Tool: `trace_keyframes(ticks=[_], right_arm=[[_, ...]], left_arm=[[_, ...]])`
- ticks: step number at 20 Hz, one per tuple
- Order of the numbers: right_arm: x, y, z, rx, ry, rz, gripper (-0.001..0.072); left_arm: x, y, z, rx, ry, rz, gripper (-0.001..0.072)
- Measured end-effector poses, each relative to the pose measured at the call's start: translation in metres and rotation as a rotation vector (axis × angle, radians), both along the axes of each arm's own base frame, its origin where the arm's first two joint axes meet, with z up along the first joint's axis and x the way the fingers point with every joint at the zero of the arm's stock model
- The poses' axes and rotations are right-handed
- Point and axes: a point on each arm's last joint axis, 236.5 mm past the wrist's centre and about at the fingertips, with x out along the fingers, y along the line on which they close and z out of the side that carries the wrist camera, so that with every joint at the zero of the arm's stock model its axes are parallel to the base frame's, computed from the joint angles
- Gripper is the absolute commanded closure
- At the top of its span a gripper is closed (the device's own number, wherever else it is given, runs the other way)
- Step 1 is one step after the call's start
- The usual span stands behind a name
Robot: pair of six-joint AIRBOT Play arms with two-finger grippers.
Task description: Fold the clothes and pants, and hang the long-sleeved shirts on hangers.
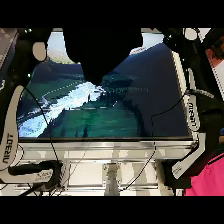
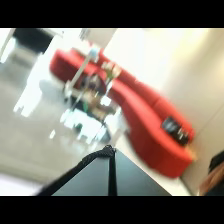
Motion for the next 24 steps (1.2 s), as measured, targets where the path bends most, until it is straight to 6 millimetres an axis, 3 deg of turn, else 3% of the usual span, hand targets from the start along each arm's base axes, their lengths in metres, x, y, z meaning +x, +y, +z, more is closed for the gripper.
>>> trace_keyframes(ticks=[4,11,16,21,24], right_arm=[[0.012,-0.020,0.005,0.004,-0.014,-0.104,0.0689],[0.020,-0.030,-0.006,-0.030,-0.008,-0.161,0.0689],[0.023,-0.026,-0.013,-0.035,0.002,-0.170,0.0689],[0.032,-0.012,-0.033,-0.039,0.028,-0.187,0.0689],[0.036,-0.008,-0.046,-0.047,0.045,-0.194,0.0689]], left_arm=[[-0.002,0.003,0.035,0.013,-0.083,0.013,0.0703],[0.002,0.006,0.038,0.029,-0.085,0.024,0.0704],[0.003,0.010,0.038,0.047,-0.068,0.033,0.0704],[-0.008,0.014,0.071,0.088,-0.149,0.057,0.0704],[-0.010,0.014,0.080,0.099,-0.186,0.066,0.0703]])
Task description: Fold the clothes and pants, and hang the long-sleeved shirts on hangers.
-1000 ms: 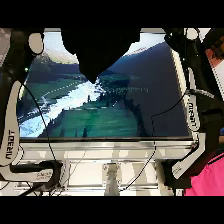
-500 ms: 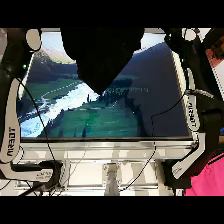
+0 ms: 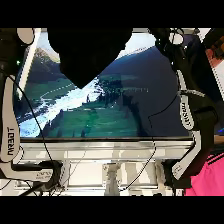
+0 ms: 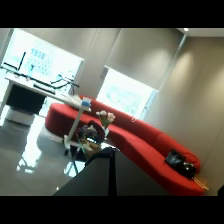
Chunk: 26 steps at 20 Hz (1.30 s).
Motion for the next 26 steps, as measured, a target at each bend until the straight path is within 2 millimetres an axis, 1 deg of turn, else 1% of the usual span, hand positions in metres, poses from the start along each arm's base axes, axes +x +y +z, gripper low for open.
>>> trace_keyframes(ticks=[3,4,6,7,9,11,13,14,15,17,19,21,23,24,25,26], right_arm=[[0.003,-0.001,-0.006,-0.001,0.007,-0.016,0.0689],[0.004,-0.003,-0.006,-0.001,0.006,-0.029,0.0689],[0.007,-0.009,-0.007,0.002,0.006,-0.057,0.0689],[0.009,-0.014,-0.007,0.002,0.006,-0.066,0.0689],[0.009,-0.021,-0.008,-0.004,0.009,-0.057,0.0689],[0.006,-0.027,-0.013,-0.017,0.024,0.003,0.0691],[-0.001,-0.037,-0.022,-0.038,0.059,0.090,0.0692],[-0.007,-0.045,-0.030,-0.065,0.087,0.136,0.0692],[-0.015,-0.053,-0.039,-0.095,0.121,0.177,0.0692],[-0.036,-0.069,-0.063,-0.174,0.211,0.264,0.0692],[-0.063,-0.084,-0.083,-0.249,0.300,0.346,0.0691],[-0.093,-0.092,-0.098,-0.303,0.378,0.435,0.0691],[-0.125,-0.093,-0.114,-0.341,0.454,0.543,0.0691],[-0.142,-0.091,-0.121,-0.355,0.489,0.604,0.0691],[-0.156,-0.090,-0.128,-0.361,0.519,0.649,0.0691],[-0.168,-0.089,-0.134,-0.362,0.547,0.685,0.0691]], left_arm=[[0.000,-0.002,0.012,-0.017,-0.096,0.003,0.0703],[0.001,-0.003,0.012,-0.022,-0.114,0.003,0.0703],[0.007,-0.007,0.004,-0.034,-0.106,-0.008,0.0703],[0.012,-0.010,-0.003,-0.036,-0.081,-0.016,0.0703],[0.024,-0.018,-0.027,-0.016,0.012,-0.025,0.0703],[0.034,-0.025,-0.057,0.042,0.124,-0.026,0.0704],[0.038,-0.038,-0.091,0.141,0.253,-0.033,0.0704],[0.036,-0.046,-0.108,0.201,0.314,-0.042,0.0704],[0.032,-0.056,-0.124,0.262,0.371,-0.058,0.0704],[0.016,-0.081,-0.156,0.379,0.479,-0.110,0.0704],[-0.005,-0.104,-0.178,0.469,0.546,-0.166,0.0704],[-0.031,-0.125,-0.197,0.542,0.601,-0.224,0.0704],[-0.061,-0.139,-0.222,0.607,0.668,-0.281,0.0704],[-0.076,-0.142,-0.235,0.627,0.700,-0.304,0.0704],[-0.093,-0.142,-0.249,0.642,0.740,-0.322,0.0704],[-0.107,-0.138,-0.263,0.646,0.781,-0.327,0.0704]])
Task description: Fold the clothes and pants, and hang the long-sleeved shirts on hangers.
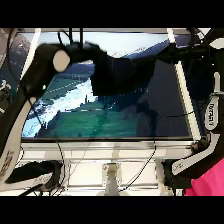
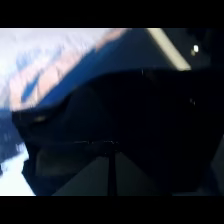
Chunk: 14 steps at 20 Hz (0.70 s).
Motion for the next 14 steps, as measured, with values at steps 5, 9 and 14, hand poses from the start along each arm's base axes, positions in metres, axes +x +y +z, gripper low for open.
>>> trace_keyframes(ticks=[5,9,14], right_arm=[[-0.060,0.004,-0.042,-0.029,0.194,0.115,0.0690],[-0.118,0.007,-0.081,-0.060,0.376,0.169,0.0690],[-0.189,0.008,-0.117,-0.102,0.561,0.207,0.0689]], left_arm=[[-0.072,0.051,-0.064,0.062,0.143,0.089,0.0703],[-0.120,0.083,-0.107,0.105,0.232,0.123,0.0703],[-0.174,0.089,-0.153,0.120,0.361,0.095,0.0703]])
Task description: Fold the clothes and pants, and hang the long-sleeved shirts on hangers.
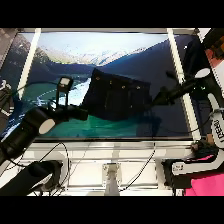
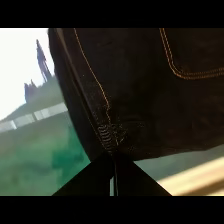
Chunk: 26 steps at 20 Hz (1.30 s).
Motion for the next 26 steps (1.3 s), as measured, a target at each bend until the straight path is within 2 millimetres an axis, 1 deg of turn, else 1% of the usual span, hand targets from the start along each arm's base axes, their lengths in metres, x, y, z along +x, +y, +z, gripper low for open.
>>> trace_keyframes(ticks=[3,5,6,7,8,10,12,14,16,19,21,23,24,25,26], right_arm=[[-0.039,-0.005,-0.021,-0.054,0.105,0.021,0.0688],[-0.054,-0.007,-0.029,-0.075,0.150,0.025,0.0688],[-0.058,-0.007,-0.031,-0.080,0.161,0.026,0.0688],[-0.060,-0.007,-0.032,-0.081,0.167,0.022,0.0688],[-0.060,-0.006,-0.031,-0.076,0.168,0.017,0.0689],[-0.050,-0.003,-0.027,-0.064,0.140,-0.009,0.0688],[-0.027,-0.001,-0.024,-0.065,0.088,-0.077,0.0688],[0.007,-0.003,-0.020,-0.082,0.019,-0.191,0.0688],[0.045,-0.009,-0.016,-0.106,-0.041,-0.335,0.0688],[0.100,-0.029,-0.011,-0.136,-0.101,-0.603,0.0688],[0.131,-0.043,-0.007,-0.138,-0.127,-0.769,0.0687],[0.156,-0.055,-0.004,-0.135,-0.156,-0.906,0.0686],[0.168,-0.060,-0.003,-0.135,-0.181,-0.964,0.0683],[0.179,-0.063,-0.002,-0.134,-0.203,-1.010,0.0638],[0.190,-0.065,-0.002,-0.136,-0.236,-1.052,0.0521]], left_arm=[[-0.027,-0.005,-0.022,0.023,0.062,-0.049,0.0703],[-0.038,-0.009,-0.029,0.034,0.078,-0.077,0.0702],[-0.041,-0.010,-0.032,0.036,0.081,-0.088,0.0702],[-0.041,-0.013,-0.031,0.031,0.074,-0.095,0.0703],[-0.038,-0.017,-0.028,0.016,0.050,-0.100,0.0703],[-0.019,-0.029,-0.012,-0.041,-0.053,-0.102,0.0703],[0.011,-0.035,0.010,-0.124,-0.155,-0.051,0.0703],[0.047,-0.030,0.029,-0.191,-0.223,0.039,0.0703],[0.082,-0.023,0.040,-0.226,-0.273,0.110,0.0702],[0.134,-0.018,0.047,-0.272,-0.334,0.185,0.0702],[0.162,-0.017,0.041,-0.304,-0.350,0.227,0.0702],[0.186,-0.020,0.027,-0.329,-0.349,0.259,0.0702],[0.195,-0.022,0.018,-0.341,-0.339,0.275,0.0701],[0.203,-0.024,0.010,-0.353,-0.337,0.286,0.0700],[0.211,-0.027,0.003,-0.373,-0.338,0.298,0.0699]])
